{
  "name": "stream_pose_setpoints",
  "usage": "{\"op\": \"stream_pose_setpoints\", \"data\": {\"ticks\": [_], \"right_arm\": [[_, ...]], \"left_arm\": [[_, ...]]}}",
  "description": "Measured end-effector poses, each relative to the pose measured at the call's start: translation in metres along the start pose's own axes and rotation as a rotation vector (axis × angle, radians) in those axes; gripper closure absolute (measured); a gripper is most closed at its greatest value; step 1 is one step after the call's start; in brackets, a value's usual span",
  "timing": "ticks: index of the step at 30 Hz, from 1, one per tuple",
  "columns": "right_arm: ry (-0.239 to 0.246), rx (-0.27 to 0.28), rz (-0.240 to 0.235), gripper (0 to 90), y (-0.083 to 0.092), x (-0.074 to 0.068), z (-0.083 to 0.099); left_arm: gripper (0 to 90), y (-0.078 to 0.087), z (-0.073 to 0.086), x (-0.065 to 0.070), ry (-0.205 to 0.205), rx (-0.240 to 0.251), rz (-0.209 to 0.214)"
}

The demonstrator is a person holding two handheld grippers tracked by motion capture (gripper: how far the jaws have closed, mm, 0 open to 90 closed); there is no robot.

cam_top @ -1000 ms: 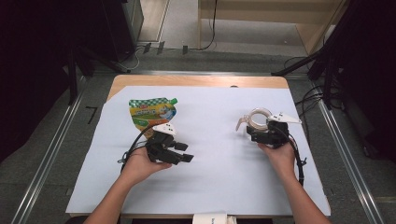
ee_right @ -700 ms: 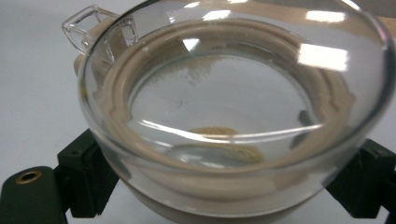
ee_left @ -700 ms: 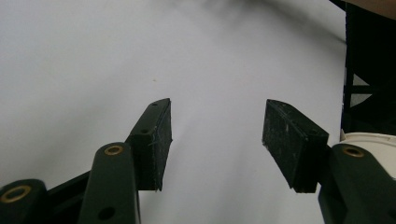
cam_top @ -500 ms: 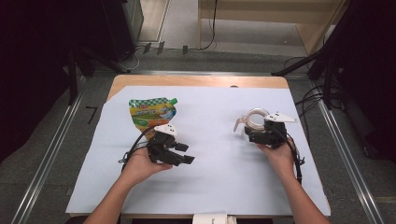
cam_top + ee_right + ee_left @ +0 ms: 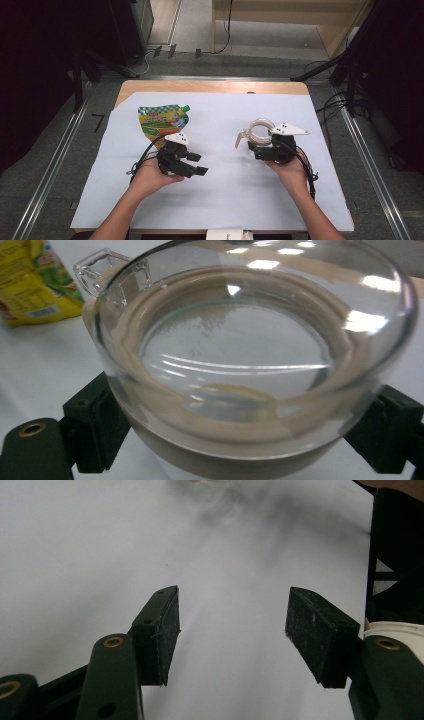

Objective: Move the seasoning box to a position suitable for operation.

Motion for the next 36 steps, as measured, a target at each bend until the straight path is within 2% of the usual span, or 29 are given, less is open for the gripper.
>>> {"op": "stream_pose_setpoints", "data": {"ticks": [6,11,15,16,17,19,23,27,32,33,36], "right_arm": [[0.013,-0.008,-0.046,12.0,0.000,-0.021,0.000],[0.043,-0.019,-0.083,12.0,0.001,-0.040,0.003],[0.060,-0.022,-0.113,12.0,-0.001,-0.055,0.005],[0.060,-0.022,-0.113,12.0,-0.001,-0.055,0.005],[0.072,-0.025,-0.130,12.0,-0.002,-0.063,0.006],[0.082,-0.029,-0.144,12.0,-0.003,-0.069,0.007],[0.101,-0.037,-0.174,12.0,-0.005,-0.083,0.011],[0.125,-0.034,-0.203,12.0,-0.006,-0.096,0.013],[0.151,-0.070,-0.215,11.9,-0.012,-0.107,0.025],[0.173,-0.050,-0.209,11.9,-0.011,-0.109,0.026],[0.195,-0.052,-0.205,11.7,-0.010,-0.109,0.028]], "left_arm": [[41.9,0.002,-0.002,-0.002,0.027,0.015,0.014],[48.1,0.002,0.000,-0.003,0.024,0.004,0.010],[51.2,0.004,-0.001,-0.004,0.040,0.014,0.013],[53.6,0.004,-0.001,-0.004,0.040,0.014,0.013],[53.9,0.005,-0.002,-0.004,0.051,0.023,0.017],[55.5,0.006,-0.003,-0.004,0.051,0.028,0.021],[55.0,0.008,-0.002,-0.007,0.031,0.027,0.004],[56.7,0.009,-0.001,-0.007,0.022,0.027,0.008],[60.7,0.008,0.000,-0.005,-0.007,0.021,0.003],[61.3,0.008,0.000,-0.005,-0.010,0.020,0.004],[64.0,0.006,-0.001,-0.004,-0.023,0.020,0.004]]}}
Point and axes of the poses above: each handheld gripper's, and its own axes: y roughly backward along the jaws, z roughly out of its underside, x roughly to its right, the point moved 10 cm from there along -y, roughly forward along the jaws, and after that the axes turned 4 degrees about z, right-handed, at the moved point
